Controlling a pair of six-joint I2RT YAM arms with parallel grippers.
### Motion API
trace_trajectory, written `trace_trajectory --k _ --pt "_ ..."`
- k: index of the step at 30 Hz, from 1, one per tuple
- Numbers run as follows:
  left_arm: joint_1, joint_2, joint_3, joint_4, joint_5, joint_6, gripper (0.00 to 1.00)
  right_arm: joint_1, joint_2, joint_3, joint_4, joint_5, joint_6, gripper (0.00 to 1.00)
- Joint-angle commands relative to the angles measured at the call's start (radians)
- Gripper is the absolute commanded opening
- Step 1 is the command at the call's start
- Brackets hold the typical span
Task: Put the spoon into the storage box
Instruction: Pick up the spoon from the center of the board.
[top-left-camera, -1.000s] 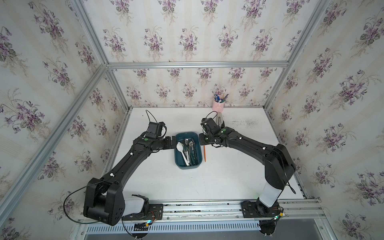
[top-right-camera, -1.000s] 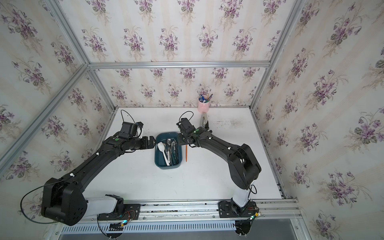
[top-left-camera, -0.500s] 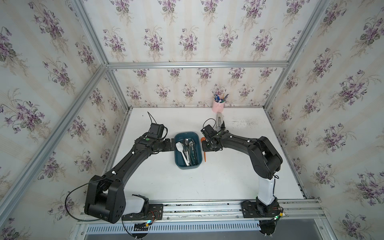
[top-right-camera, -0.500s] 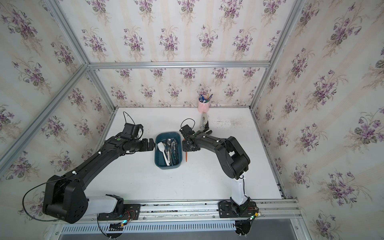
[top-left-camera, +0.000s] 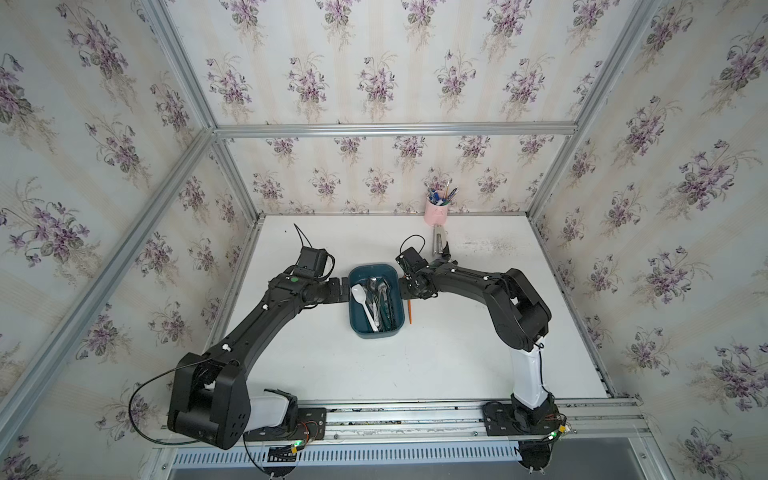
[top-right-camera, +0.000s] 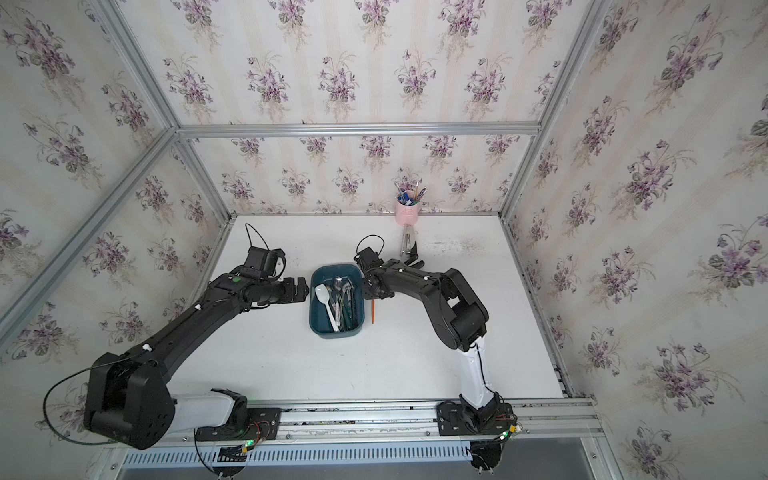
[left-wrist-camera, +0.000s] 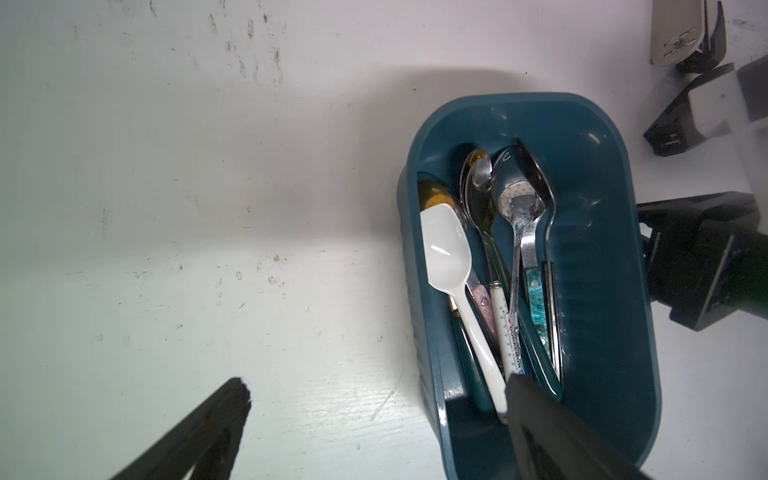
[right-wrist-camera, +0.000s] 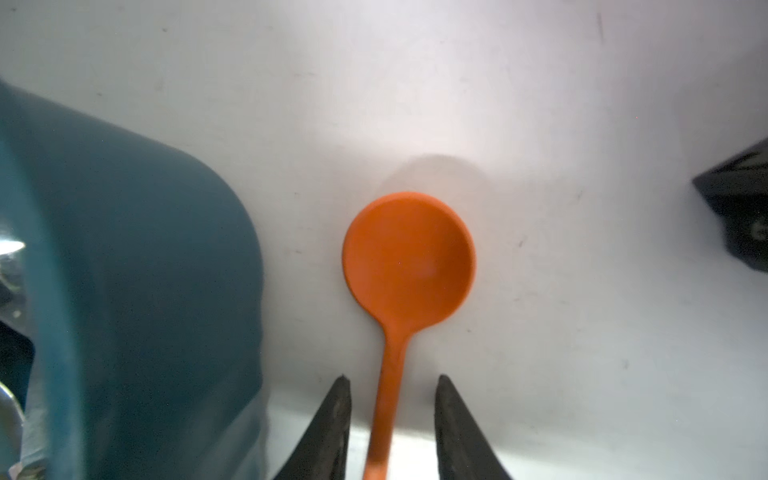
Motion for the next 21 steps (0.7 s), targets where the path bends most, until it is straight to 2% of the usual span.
trace_trajectory --k 1,7,21 --pt "0.000 0.005 0.010 -0.008 -0.006 -0.001 1.00 -0.002 0.014 -0.004 -0.046 0.036 -0.023 0.33" --pt "0.000 0.013 0.014 -0.007 -0.003 0.000 1.00 -0.003 0.025 -0.022 -0.061 0.043 -0.057 0.30" --pt "0.000 0.017 0.006 0.008 0.002 -0.006 1.00 -0.003 0.029 -0.063 -0.035 -0.002 -0.072 0.16"
